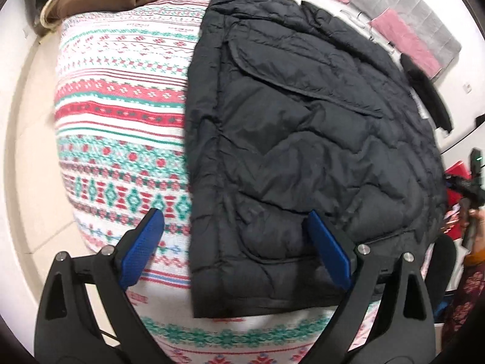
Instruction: Fold large clothes
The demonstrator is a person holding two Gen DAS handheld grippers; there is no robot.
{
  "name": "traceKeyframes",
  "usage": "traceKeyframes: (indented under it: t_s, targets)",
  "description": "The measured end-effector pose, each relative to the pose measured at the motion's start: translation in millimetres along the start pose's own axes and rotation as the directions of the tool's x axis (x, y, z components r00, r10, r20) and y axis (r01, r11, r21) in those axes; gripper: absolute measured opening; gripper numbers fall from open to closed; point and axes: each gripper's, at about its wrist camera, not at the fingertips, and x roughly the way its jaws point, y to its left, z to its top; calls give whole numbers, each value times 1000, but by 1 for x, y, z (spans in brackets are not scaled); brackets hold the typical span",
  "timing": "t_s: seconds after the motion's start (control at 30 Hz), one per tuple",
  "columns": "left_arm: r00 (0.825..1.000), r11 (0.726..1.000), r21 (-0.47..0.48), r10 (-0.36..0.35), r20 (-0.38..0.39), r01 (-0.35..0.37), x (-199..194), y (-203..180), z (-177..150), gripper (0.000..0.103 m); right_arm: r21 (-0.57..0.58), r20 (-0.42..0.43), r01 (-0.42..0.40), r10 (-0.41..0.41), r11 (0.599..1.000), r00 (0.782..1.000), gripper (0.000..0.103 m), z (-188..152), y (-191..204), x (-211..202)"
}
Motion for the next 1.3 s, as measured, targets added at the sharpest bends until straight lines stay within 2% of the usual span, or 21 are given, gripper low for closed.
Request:
traceKeyframes:
  t_s: [0.07,0.1,0.13,0.17,0.2,0.23,0.27,0.3,0.4,0.5,0.6,0.8,0.93,1.07,1.13,1.2,1.27,1.3]
  targets:
    - [997,997,-12,-77,9,77,-3,0,-6,81,-7,14,21,-21,1000,1000,78,-3,4,0]
    - [992,992,-24,-126,5,126,-3,-1,-9,71,-14,21,26,-26,1000,999,75,-5,7,-1]
    - [986,985,-39,-165,2,165,-2,-1,-10,57,-19,26,22,-21,1000,999,67,-7,9,-3]
    - [983,982,-57,-181,5,181,-1,-1,-12,53,-21,28,18,-17,1000,999,55,-7,9,-4]
    - [985,982,-67,-174,15,174,-1,0,-13,37,-25,31,5,-4,1000,999,49,-6,14,-5]
    - [984,981,-78,-175,24,176,-2,1,-12,22,-29,35,-2,3,1000,999,37,-7,17,-9]
    - [979,973,-109,-203,37,206,-4,3,-13,20,-33,42,-3,4,999,999,25,-6,19,-11]
    - [977,968,-128,-210,48,215,-6,4,-12,18,-42,56,-6,8,999,998,21,-7,23,-16]
    - [976,970,-130,-192,102,204,-22,-1,-13,14,-75,104,-11,18,997,994,13,-8,37,-36]
    - [959,960,-136,-220,178,245,-47,-2,-12,13,-104,164,-17,34,994,986,11,-9,53,-60]
    - [924,941,-126,-272,268,314,-83,-1,-14,12,-129,218,-38,66,991,974,10,-12,68,-84]
    - [862,940,-18,-306,403,342,-156,-9,-33,12,-211,304,-94,157,973,940,10,-23,96,-135]
    - [827,929,47,-350,439,367,-196,-15,-50,12,-252,345,-114,199,961,917,9,-33,114,-165]
    - [801,925,109,-370,470,364,-239,-19,-60,12,-275,386,-143,246,951,889,9,-44,121,-198]
    - [776,914,130,-396,491,384,-266,-14,-65,12,-272,408,-158,263,949,874,9,-47,125,-218]
    - [753,904,128,-413,511,409,-281,-7,-66,12,-261,420,-171,271,950,866,9,-47,124,-231]
    - [744,897,98,-415,523,431,-283,2,-61,13,-241,422,-202,290,949,859,9,-45,120,-238]
    - [746,898,69,-403,530,435,-281,8,-58,13,-228,420,-217,297,949,858,9,-41,116,-237]
